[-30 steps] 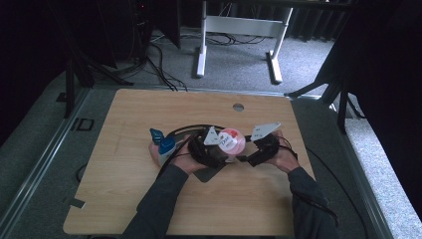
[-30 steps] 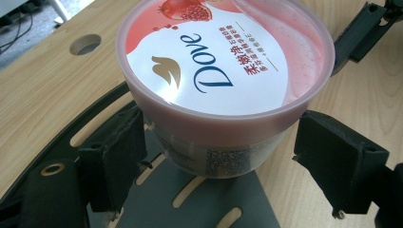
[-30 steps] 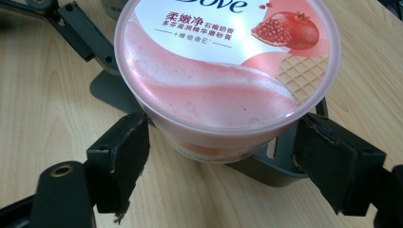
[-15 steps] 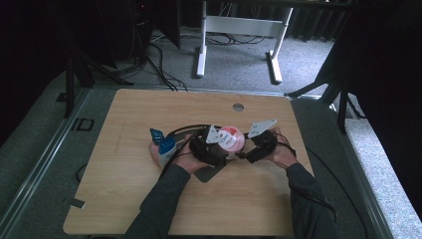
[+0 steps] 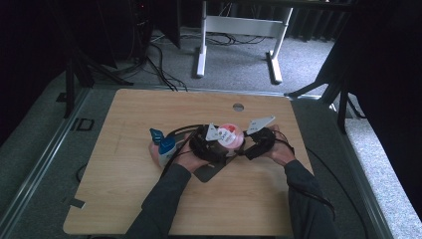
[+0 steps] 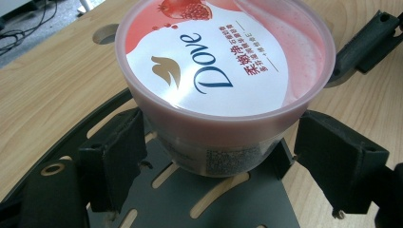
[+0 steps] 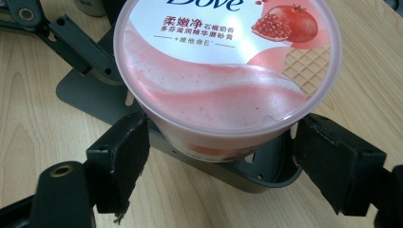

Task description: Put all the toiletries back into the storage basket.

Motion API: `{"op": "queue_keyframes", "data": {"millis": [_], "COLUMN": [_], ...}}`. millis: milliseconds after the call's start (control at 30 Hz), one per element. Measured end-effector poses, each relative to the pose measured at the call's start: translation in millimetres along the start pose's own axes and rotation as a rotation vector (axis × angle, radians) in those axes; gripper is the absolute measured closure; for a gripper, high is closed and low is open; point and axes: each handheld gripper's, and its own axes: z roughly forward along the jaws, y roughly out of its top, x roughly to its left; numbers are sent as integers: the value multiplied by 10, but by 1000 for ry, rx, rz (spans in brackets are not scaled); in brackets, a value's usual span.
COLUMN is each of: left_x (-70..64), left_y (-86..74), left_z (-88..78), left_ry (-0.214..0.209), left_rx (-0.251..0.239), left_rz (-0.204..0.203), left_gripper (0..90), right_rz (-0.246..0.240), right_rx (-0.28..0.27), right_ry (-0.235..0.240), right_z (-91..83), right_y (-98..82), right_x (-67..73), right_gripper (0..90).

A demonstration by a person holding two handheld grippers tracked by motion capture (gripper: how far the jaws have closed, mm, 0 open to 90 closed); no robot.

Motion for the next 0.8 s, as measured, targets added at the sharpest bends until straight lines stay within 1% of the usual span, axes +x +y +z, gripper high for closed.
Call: {"op": "queue_keyframes", "data": {"millis": [267,333,433,467,633,700,800], "left_x": [26,32,46,50,71,70,57], "left_y": [13,14,11,5,-15,-17,-22], "left_z": [48,60,92,113,173,190,234], "left_ry": [13,15,24,27,23,17,14], "left_rx": [-6,-5,13,21,28,30,40], "left_rz": [-18,-24,-23,-30,-52,-55,-56], "left_gripper": [182,182,182,182,182,183,183], "right_rz": [9,21,28,32,53,60,66], "right_rx": [6,7,11,20,28,28,48], "right_ry": [-7,-8,-5,-6,-10,-10,-7], "right_z": [16,25,54,74,130,134,144], "right_y": [11,10,7,7,-24,-34,-60], "right_x": [-54,-67,-89,-95,-120,-124,-135], "right_gripper": [200,201,201,201,210,212,212]}}
